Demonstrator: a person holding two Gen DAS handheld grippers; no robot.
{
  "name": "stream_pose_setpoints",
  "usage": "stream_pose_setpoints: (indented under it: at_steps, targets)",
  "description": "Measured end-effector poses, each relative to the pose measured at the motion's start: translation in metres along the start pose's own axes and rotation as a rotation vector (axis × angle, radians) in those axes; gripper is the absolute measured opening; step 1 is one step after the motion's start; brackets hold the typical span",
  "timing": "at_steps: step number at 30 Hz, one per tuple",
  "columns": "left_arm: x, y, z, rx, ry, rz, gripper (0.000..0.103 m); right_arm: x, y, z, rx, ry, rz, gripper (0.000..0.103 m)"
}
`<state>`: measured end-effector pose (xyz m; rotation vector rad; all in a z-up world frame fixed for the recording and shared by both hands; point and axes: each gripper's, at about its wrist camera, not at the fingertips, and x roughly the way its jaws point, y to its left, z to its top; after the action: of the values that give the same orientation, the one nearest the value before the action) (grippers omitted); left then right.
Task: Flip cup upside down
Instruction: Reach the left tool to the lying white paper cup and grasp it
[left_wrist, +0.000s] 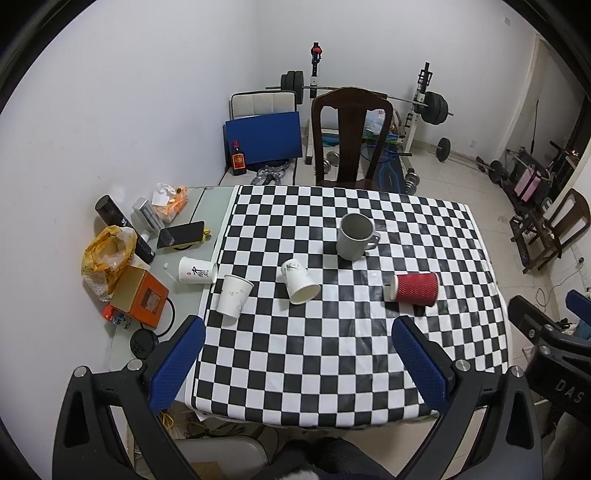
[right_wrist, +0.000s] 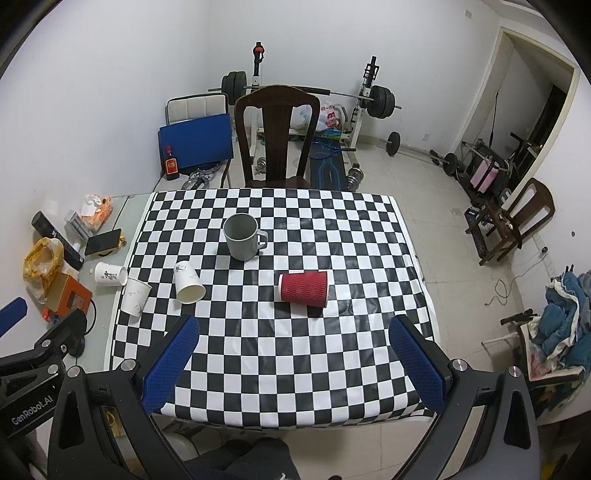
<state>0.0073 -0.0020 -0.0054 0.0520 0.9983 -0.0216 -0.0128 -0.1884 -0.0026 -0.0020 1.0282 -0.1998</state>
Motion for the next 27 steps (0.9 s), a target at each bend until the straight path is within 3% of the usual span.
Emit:
stream_pose_setpoints:
  at_steps: [6,12,15,20,24,27]
  targets:
    - [0.057,0.001,0.012,0.088,0.004,0.145,0.103,0.045,0.011,0.007,-0.006,0.04,-0.003,0.103]
    - [0.164,0.032,0.017,0.254,0.091,0.258,0.103,0.177,0.047,0.002,-0.081,0.202,0.009,0.103]
    - [0.215,0.027,0.012,0.422,0.1,0.312,0.103,0.244,0.066,-0.009,-0.104,0.297,0.025,0.103]
    - [0.286,0.005,-0.008,0.808,0.093,0.36,0.103,0.337,0.098,-0.03,-0.184,0.425,0.004,0.103]
    - [0.319,-0.014,-0.026,1.117,0.066,0.355,0.102,0.375,0.11,-0.039,-0.214,0.477,-0.018,0.102]
    - [0.333,-0.02,-0.038,1.28,0.046,0.333,0.102,0.386,0.107,-0.042,-0.208,0.497,-0.029,0.102]
